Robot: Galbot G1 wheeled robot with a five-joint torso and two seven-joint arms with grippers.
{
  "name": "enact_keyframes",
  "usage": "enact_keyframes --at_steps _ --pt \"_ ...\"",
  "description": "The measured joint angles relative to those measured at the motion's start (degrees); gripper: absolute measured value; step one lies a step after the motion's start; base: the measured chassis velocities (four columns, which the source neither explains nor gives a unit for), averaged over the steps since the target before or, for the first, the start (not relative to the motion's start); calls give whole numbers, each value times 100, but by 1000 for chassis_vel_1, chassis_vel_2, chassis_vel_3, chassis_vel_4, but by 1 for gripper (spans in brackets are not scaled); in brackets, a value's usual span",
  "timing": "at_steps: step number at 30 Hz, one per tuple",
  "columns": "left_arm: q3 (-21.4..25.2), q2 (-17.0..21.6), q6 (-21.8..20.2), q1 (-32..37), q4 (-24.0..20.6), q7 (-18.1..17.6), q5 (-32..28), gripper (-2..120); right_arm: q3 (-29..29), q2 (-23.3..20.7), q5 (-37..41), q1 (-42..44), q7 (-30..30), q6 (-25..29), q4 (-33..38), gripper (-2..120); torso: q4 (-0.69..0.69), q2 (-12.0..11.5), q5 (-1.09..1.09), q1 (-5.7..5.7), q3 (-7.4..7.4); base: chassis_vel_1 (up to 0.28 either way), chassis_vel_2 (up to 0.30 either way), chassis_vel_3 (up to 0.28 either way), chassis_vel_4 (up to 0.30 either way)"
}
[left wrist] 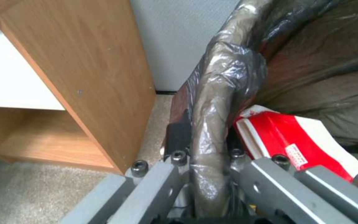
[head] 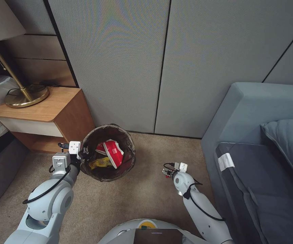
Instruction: Pick up the trash bin, then pick up the garbage from the floor and place it into the trash bin.
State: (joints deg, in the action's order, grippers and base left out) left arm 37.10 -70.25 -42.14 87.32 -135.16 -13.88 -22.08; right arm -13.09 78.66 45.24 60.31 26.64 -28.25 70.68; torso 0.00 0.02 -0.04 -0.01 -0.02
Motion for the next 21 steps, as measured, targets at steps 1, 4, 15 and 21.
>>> enact_keyframes --at_steps 1,4,15,21 --pt "0 0 0 0 0 0 0 0 0 0 0 0 0 0 0 100 0 0 0 0 0 0 0 0 0" --pt "2 -8 0 2 14 1 -1 0 0 27 -80 -39 -47 39 -113 100 -1 1 -1 0 0 0 0 0 0" --pt "11 4 0 -16 33 5 -3 0 -37 72 -249 34 -95 107 -216 100 3 1 4 -1 0 0 0 0 0" --pt "7 8 0 -33 46 6 -2 0 -64 85 -272 148 -95 125 -187 100 4 0 4 -1 0 0 0 0 0"
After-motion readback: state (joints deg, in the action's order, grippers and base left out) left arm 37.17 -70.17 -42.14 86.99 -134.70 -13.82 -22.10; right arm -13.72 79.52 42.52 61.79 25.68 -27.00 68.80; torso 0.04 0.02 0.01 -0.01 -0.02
